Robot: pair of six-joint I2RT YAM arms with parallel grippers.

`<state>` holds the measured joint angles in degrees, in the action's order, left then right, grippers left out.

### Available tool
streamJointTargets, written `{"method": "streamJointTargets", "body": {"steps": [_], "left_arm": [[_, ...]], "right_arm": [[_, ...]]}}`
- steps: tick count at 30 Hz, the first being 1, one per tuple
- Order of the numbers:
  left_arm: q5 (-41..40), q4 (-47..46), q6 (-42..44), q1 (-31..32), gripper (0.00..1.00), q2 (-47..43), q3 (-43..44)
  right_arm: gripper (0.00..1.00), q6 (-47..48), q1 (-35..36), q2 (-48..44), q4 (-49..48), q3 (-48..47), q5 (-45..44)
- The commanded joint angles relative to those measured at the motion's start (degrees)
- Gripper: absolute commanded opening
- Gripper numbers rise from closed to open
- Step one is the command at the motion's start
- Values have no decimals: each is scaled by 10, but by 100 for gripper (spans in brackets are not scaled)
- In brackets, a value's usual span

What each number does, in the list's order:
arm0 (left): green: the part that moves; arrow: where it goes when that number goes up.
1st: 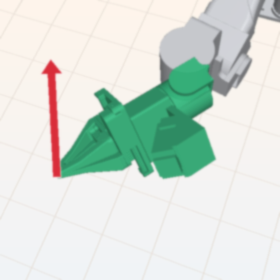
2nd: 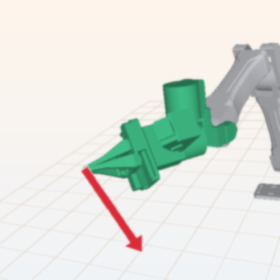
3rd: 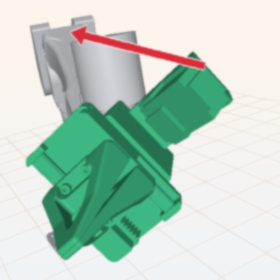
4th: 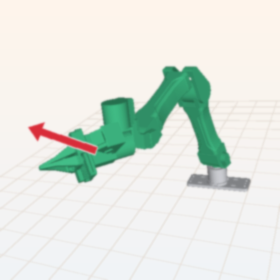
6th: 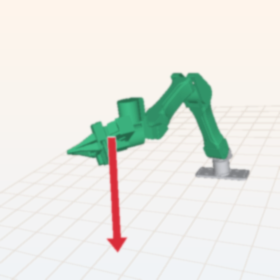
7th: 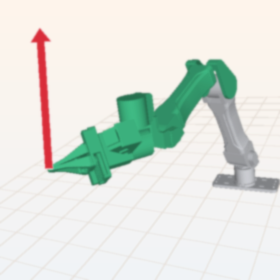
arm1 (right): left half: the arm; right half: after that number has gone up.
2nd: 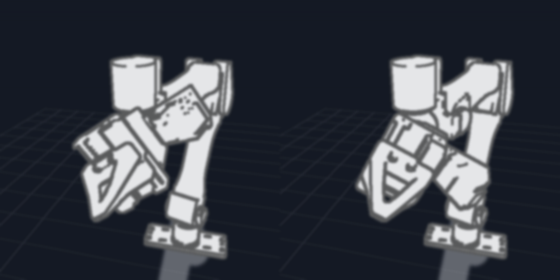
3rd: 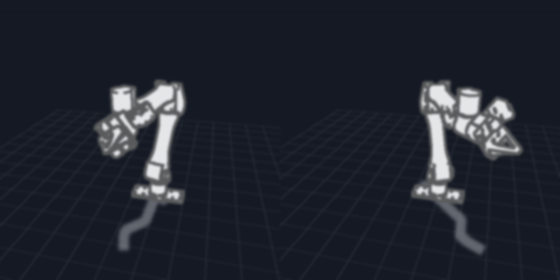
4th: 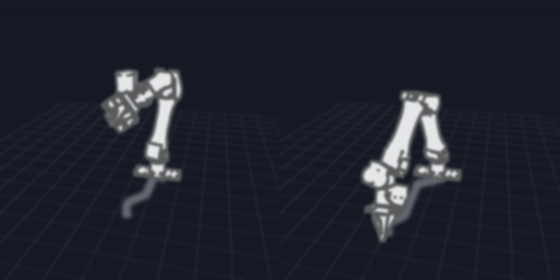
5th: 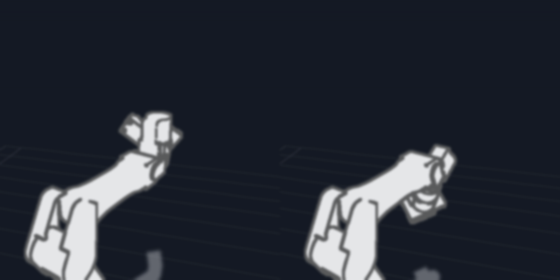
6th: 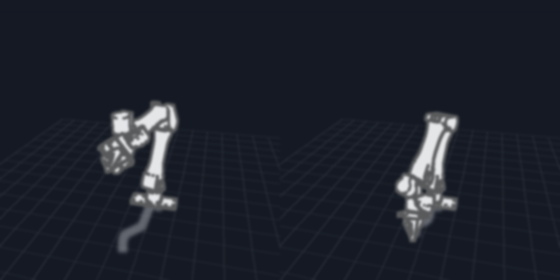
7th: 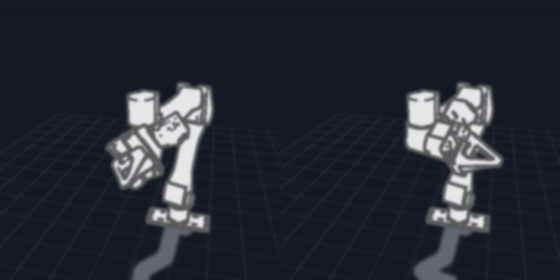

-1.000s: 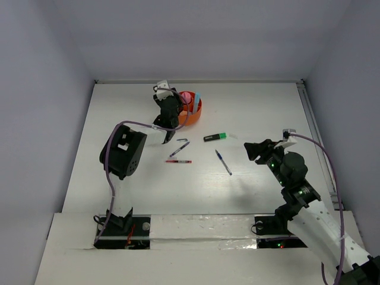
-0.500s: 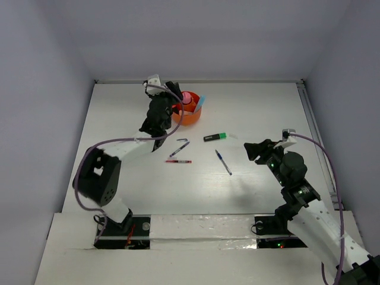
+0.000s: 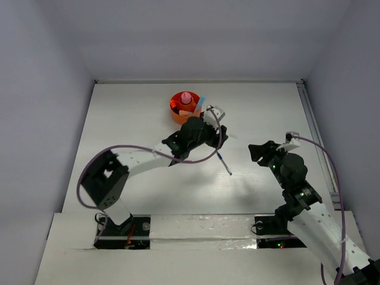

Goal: Sort the stationery into containers
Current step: Pick up the pen from the center of the board.

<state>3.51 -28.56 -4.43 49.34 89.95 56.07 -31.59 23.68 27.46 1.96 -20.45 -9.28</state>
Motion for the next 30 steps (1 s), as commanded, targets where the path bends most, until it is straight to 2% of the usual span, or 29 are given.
{"method": "streamJointTargets", "body": {"steps": [1,4,6,11,16,19,27,30], "left_arm": [[19,99,42,-8,63,79,93],[3,150,71,-8,63,159,158],[-12,150,79,-8,63,192,177],[-4,129,80,-31,65,212,182],[37,168,108,-51,73,254,227],[49,192,119,-57,74,284,258],[90,242,142,-68,69,334,311],[95,250,147,-73,60,345,322]], "right_arm": [[54,-6,0,-11,15,-14,-34],[53,-7,0,-18,21,-14,-43],[53,-7,0,-24,23,-13,-49],[53,-6,0,-22,18,-11,-39],[53,-3,0,-14,10,-11,-29],[53,-1,0,-15,8,-10,-26],[53,-1,0,-14,8,-10,-27],[53,-1,0,-15,8,-10,-28]]}}
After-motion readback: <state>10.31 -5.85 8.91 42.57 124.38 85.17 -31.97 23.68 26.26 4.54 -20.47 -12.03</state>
